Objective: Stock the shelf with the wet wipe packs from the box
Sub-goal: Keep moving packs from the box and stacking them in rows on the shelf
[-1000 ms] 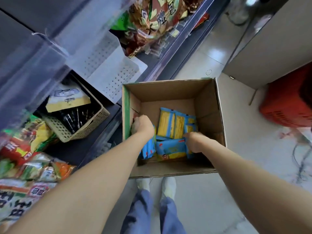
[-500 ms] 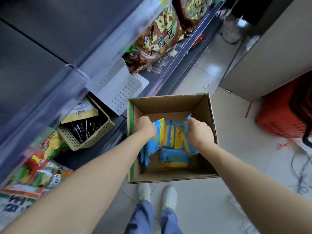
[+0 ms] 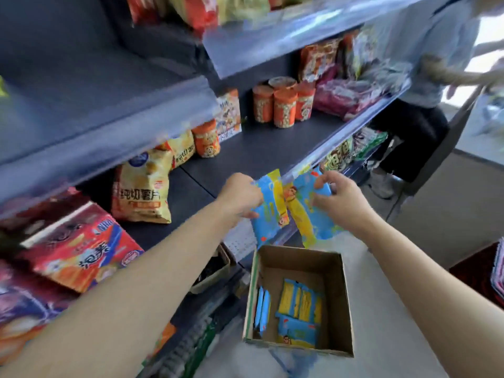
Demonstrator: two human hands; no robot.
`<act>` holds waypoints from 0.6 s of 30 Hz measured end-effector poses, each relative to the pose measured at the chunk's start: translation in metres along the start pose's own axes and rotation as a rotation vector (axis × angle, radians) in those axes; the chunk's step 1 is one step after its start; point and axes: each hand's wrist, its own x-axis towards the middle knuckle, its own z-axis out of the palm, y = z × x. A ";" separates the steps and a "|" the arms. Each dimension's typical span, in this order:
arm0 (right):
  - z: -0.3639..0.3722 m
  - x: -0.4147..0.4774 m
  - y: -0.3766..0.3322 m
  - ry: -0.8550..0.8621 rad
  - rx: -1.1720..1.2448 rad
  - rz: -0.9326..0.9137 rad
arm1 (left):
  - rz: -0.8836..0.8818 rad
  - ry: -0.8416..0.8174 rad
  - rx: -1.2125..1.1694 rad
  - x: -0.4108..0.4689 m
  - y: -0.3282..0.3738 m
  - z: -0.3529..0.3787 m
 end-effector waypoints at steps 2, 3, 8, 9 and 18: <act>-0.010 -0.005 -0.045 0.007 -0.005 -0.118 | 0.088 0.089 -0.053 -0.022 0.019 -0.036; -0.013 -0.008 -0.068 0.007 -0.007 -0.180 | 0.121 0.132 -0.070 -0.034 0.027 -0.054; -0.009 -0.033 -0.172 -0.034 0.049 -0.434 | 0.256 0.360 -0.156 -0.098 0.039 -0.138; -0.007 -0.039 -0.188 -0.049 0.061 -0.470 | 0.268 0.412 -0.180 -0.111 0.040 -0.153; 0.109 -0.116 -0.360 -0.258 0.208 -0.830 | 0.429 0.905 -0.160 -0.251 -0.019 -0.337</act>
